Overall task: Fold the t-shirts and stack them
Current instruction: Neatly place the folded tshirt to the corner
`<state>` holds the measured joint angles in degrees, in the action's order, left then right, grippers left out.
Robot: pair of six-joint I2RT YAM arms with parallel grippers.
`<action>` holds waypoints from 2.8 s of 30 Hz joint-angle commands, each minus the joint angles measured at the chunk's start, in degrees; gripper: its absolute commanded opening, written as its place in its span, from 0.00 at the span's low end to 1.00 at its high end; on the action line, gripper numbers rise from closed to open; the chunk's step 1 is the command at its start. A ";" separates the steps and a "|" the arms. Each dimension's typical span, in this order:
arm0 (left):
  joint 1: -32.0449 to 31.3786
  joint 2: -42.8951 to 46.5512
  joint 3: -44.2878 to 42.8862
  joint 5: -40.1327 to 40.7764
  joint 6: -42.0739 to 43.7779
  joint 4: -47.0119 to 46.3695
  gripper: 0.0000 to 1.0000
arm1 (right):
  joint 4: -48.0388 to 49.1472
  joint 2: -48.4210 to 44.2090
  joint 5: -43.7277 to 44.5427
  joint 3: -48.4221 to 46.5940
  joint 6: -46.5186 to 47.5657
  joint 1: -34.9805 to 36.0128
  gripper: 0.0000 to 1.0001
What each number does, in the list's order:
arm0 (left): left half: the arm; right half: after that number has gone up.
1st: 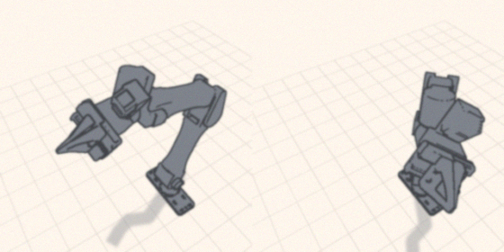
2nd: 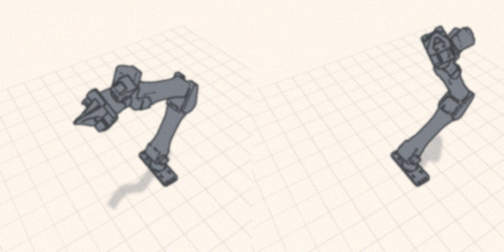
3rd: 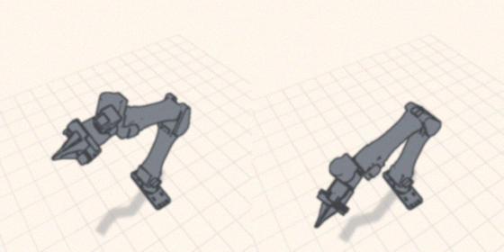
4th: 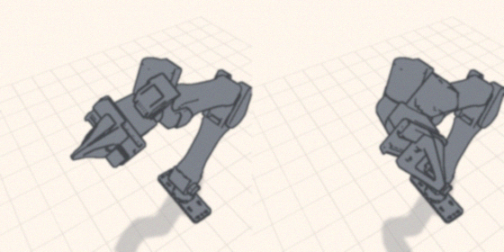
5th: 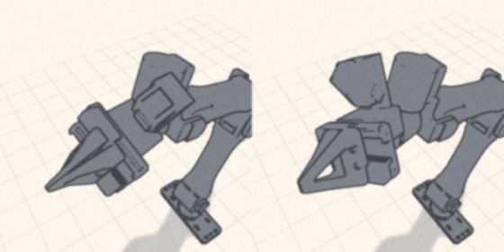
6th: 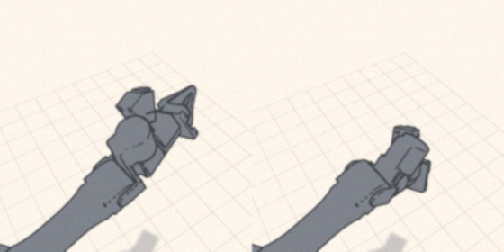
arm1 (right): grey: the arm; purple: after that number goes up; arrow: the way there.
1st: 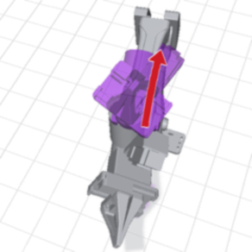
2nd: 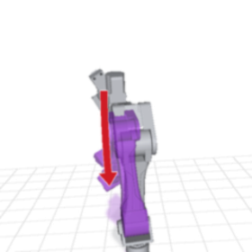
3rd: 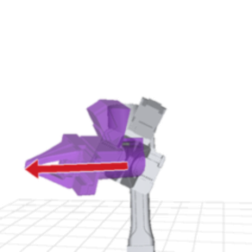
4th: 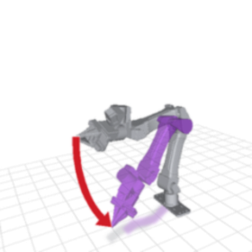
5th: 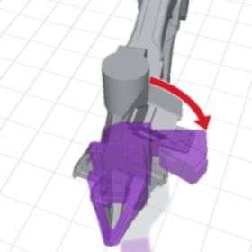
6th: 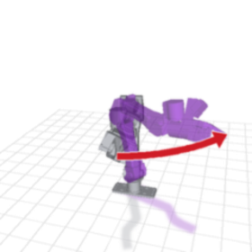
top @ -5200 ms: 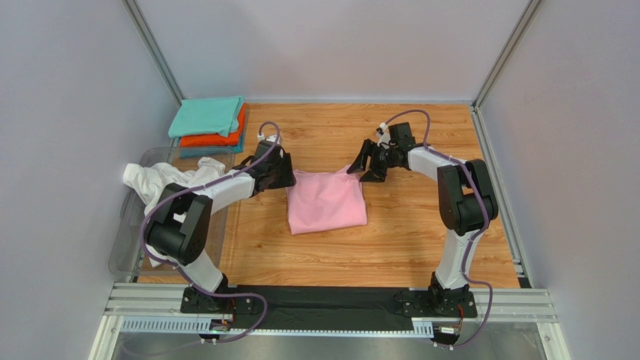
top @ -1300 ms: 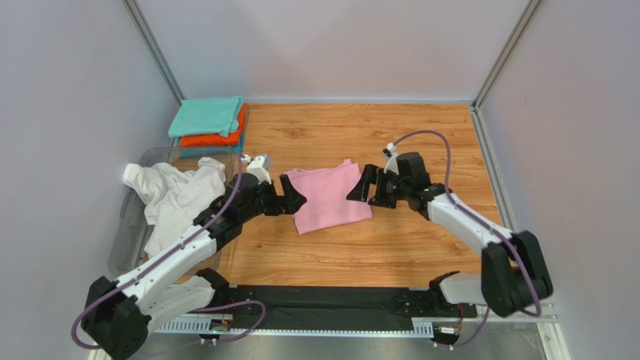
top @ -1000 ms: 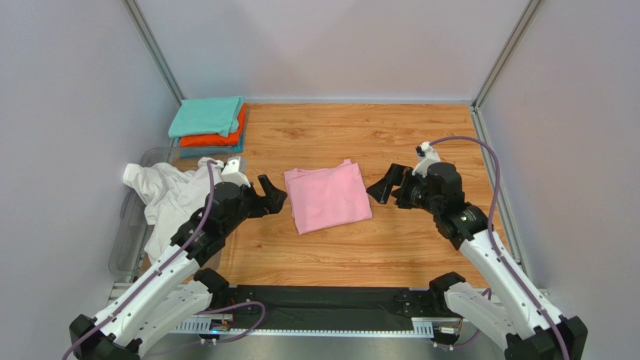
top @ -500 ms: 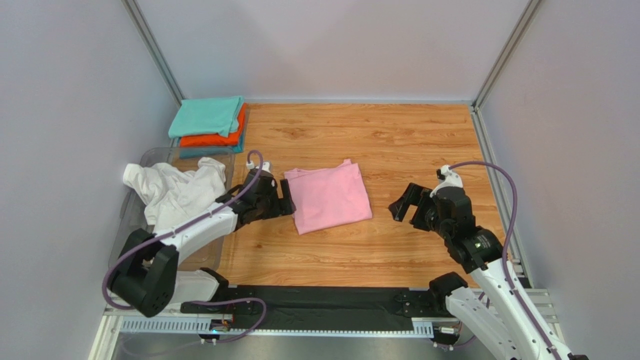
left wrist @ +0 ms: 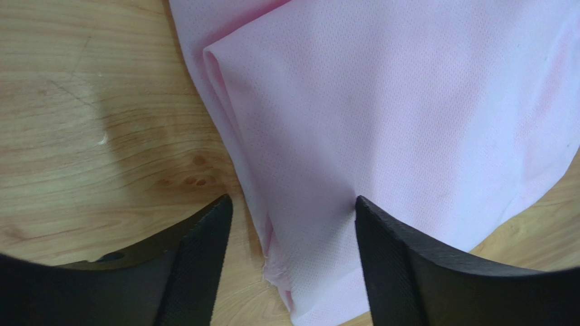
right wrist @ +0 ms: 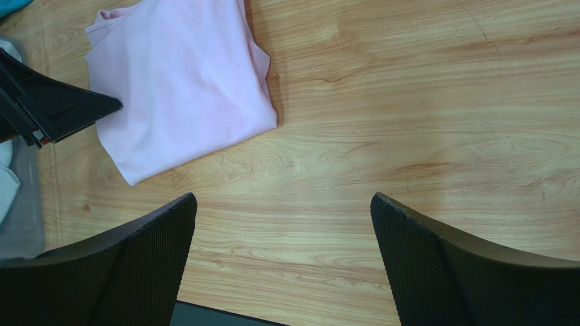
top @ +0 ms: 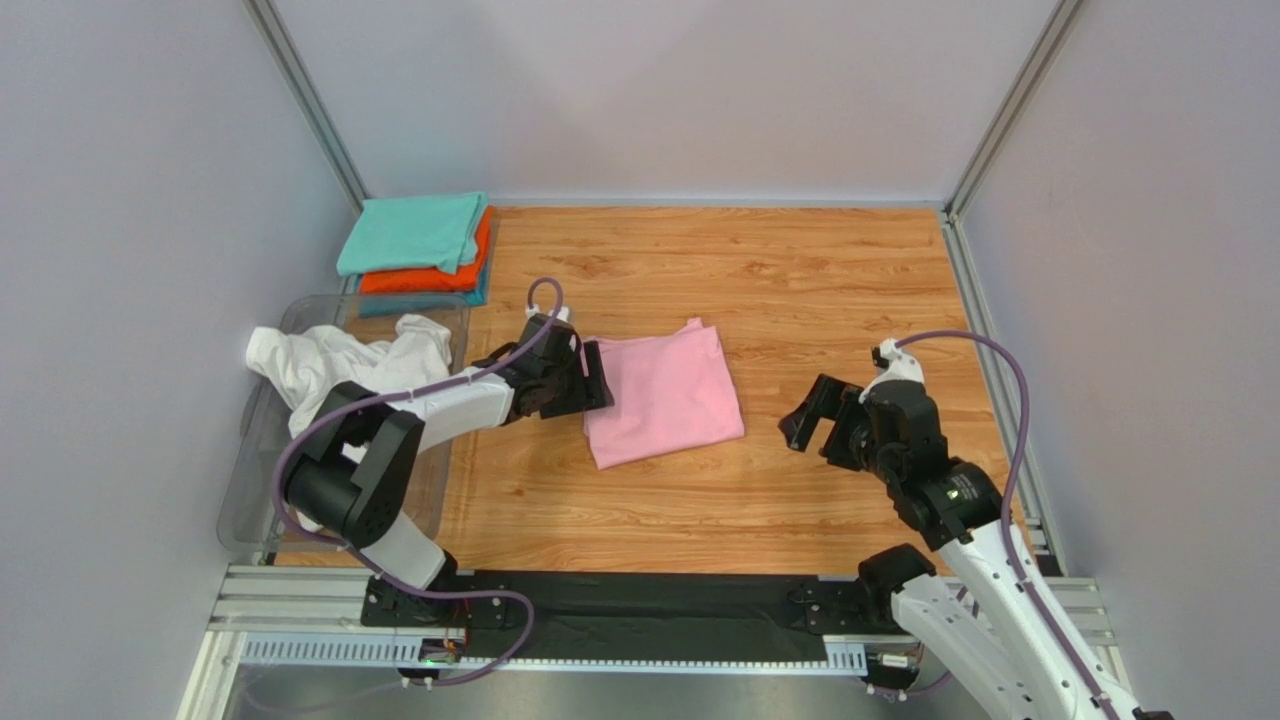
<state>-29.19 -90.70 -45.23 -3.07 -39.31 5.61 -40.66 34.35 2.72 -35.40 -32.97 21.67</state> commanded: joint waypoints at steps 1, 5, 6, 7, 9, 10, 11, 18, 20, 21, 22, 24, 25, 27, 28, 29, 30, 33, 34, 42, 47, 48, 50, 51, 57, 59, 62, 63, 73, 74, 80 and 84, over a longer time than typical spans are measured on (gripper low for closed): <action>0.19 -2.47 -0.82 -1.85 0.20 -1.91 0.71 | 0.50 -0.69 0.97 0.24 -0.16 -0.05 1.00; -0.08 -4.75 -1.87 -1.50 1.07 -2.09 0.60 | 0.94 -0.86 0.79 0.68 -0.08 -0.05 1.00; -0.60 -5.80 -2.75 -1.06 1.43 -1.74 0.59 | 1.11 -0.86 0.79 0.85 -0.08 -0.05 1.00; -0.87 -6.42 -3.45 -0.45 1.52 -1.04 0.58 | 1.20 -0.77 0.71 1.03 -0.08 -0.05 1.00; -1.74 -8.52 -6.25 2.18 2.48 2.47 0.58 | 1.46 -0.77 0.79 1.29 0.01 -0.05 1.00; -2.10 -9.14 -7.05 2.97 2.92 3.70 0.54 | 1.47 -0.69 0.71 1.38 0.19 0.04 1.00; -2.36 -9.84 -7.93 4.81 3.88 5.80 0.52 | 1.64 -0.69 0.88 1.47 0.27 -0.05 1.00; -2.89 -12.05 -12.59 10.01 5.73 10.91 0.00 | 1.73 -0.77 2.37 1.91 0.54 -0.05 1.00; -2.89 -12.14 -14.26 12.03 8.10 13.19 0.00 | 1.64 -0.69 2.99 2.09 0.71 -0.05 1.00; -2.89 -11.96 -16.01 12.64 9.24 13.64 0.00 | 1.73 -0.60 3.08 2.00 0.89 -0.05 1.00; -2.89 -12.05 -16.98 13.87 12.04 15.21 0.00 | 1.82 -0.51 3.34 2.09 0.89 -0.05 1.00; -2.89 -12.14 -20.15 15.45 15.47 16.71 0.00 | 1.90 -0.42 3.52 2.09 1.15 -0.05 1.00; -2.80 -12.40 -21.20 17.90 18.97 17.94 0.00 | 1.91 -0.51 3.78 2.17 1.24 -0.05 1.00; -2.54 -12.49 -23.75 19.67 22.94 19.08 0.00 | 2.08 -0.51 4.13 2.35 1.24 -0.05 1.00; -2.28 -12.49 -24.72 21.34 26.09 19.61 0.00 | 2.43 -0.51 4.22 2.44 1.42 -0.05 1.00; -1.58 -12.66 -26.29 21.79 27.60 19.88 0.00 | 2.61 -0.34 4.22 2.61 1.42 -0.05 1.00; -1.14 -12.75 -27.01 22.23 29.10 19.97 0.00 | 2.70 -0.25 4.31 2.70 1.51 -0.05 1.00; 0.88 -13.37 -29.99 23.37 34.73 20.23 0.00 | 3.40 0.19 4.75 3.14 1.51 -0.05 1.00; 1.59 -13.63 -30.78 24.33 37.00 20.23 0.00 | 3.92 0.37 5.01 3.66 1.51 -0.05 1.00; 9.14 -17.40 -42.29 26.80 46.86 18.28 0.00 | 5.60 3.79 7.56 5.34 1.07 -0.05 1.00; 15.11 -20.65 -50.29 25.84 49.94 18.48 0.00 | 5.60 5.20 6.77 5.43 1.15 -0.14 1.00; 16.00 -21.10 -51.09 26.10 52.12 17.69 0.00 | 5.60 5.12 6.60 5.51 1.24 -0.05 1.00; 16.53 -22.85 -53.89 27.24 54.77 17.25 0.00 | 5.86 5.11 7.03 5.60 1.24 -0.05 1.00; 17.14 -23.47 -54.95 27.41 56.69 17.25 0.00 | 5.77 5.29 7.73 5.60 1.16 -0.05 1.00; 19.96 -27.95 -64.27 26.00 60.39 20.32 0.00 | 5.77 6.34 10.89 5.43 1.51 -0.05 1.00; 20.22 -28.75 -66.29 26.36 61.54 21.02 0.00 | 5.77 7.13 11.51 5.34 1.51 -0.05 1.00; 20.66 -28.14 -67.44 25.05 61.55 21.55 0.00 | 5.69 8.01 12.48 5.16 1.77 -0.05 1.00; 20.84 -27.78 -67.62 24.43 61.29 21.55 0.00 | 5.68 8.71 12.74 5.08 1.68 -0.14 1.00; 21.72 -24.18 -70.61 24.17 61.11 21.99 0.00 | 5.42 9.42 13.54 4.81 1.77 -0.05 1.00; 21.81 -23.74 -70.61 23.82 60.93 21.90 0.00 | 5.42 9.42 13.63 4.81 1.68 -0.05 1.00; 21.98 -21.63 -72.19 22.94 61.02 22.43 0.00 | 5.33 9.60 13.63 4.81 1.59 -0.14 1.00; 22.33 -20.23 -73.94 21.80 60.84 22.87 0.00 | 5.42 9.77 13.80 4.81 1.68 -0.05 1.00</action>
<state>-7.62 -116.20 -115.00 19.57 20.12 29.52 -37.06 44.07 14.83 -29.89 -31.66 21.67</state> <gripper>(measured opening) 0.018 0.998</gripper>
